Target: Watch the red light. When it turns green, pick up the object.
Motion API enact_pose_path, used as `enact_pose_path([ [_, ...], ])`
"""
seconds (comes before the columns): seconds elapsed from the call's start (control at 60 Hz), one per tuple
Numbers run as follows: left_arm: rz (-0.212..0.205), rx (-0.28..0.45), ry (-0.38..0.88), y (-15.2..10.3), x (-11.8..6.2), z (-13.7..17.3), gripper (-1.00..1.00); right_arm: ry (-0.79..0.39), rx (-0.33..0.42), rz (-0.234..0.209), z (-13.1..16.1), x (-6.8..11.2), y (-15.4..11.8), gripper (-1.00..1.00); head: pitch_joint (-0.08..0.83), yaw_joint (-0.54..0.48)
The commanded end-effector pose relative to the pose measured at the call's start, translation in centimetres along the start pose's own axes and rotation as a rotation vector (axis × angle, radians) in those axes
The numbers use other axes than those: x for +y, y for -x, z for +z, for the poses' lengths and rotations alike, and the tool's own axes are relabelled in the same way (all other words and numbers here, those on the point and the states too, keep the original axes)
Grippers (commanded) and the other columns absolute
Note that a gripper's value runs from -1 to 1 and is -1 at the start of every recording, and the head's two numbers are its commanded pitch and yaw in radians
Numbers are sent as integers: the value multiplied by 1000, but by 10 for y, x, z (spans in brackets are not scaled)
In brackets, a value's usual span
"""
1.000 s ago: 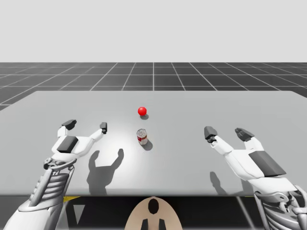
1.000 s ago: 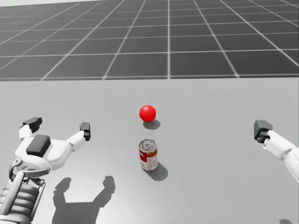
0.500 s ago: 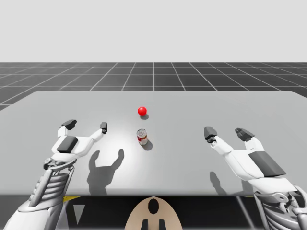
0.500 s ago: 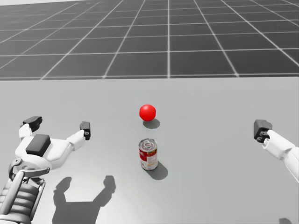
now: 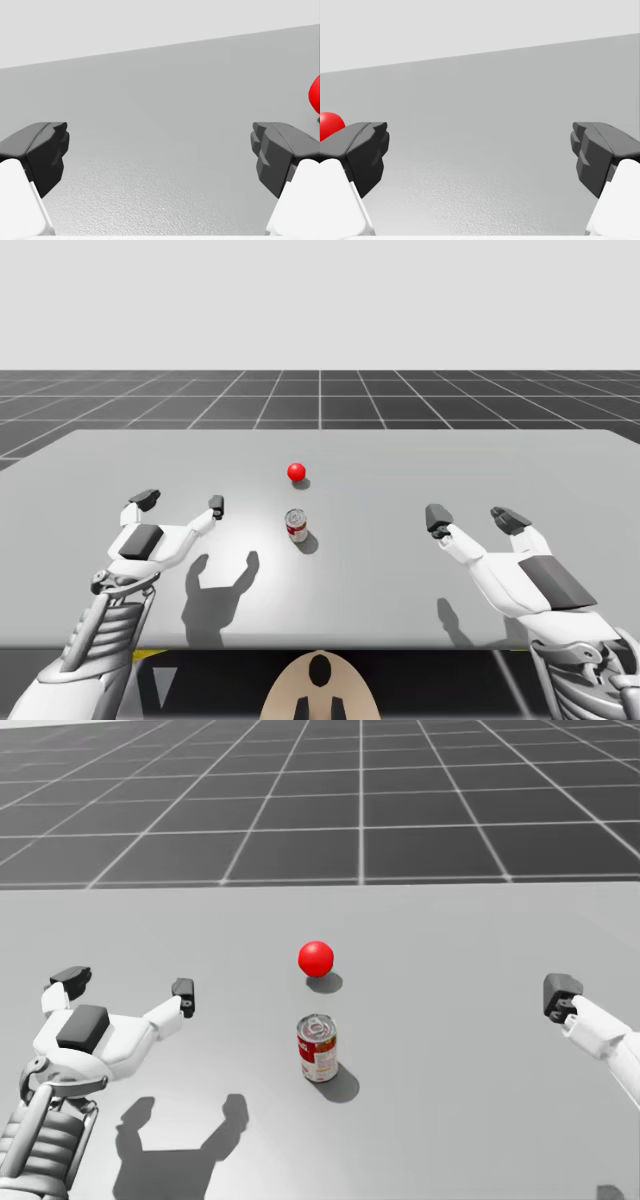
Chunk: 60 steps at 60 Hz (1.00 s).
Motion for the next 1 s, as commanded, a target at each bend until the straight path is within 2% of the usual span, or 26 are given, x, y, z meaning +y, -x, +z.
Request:
enact_pose_path([
  [0.017,-1,0,1,0,0,0,-1000,1,0,-13,0,1,1,-1000,461,90],
  [1.0,-5,0,1,0,0,0,-1000,6,-4,1,0,2,2,-1000,468,89],
])
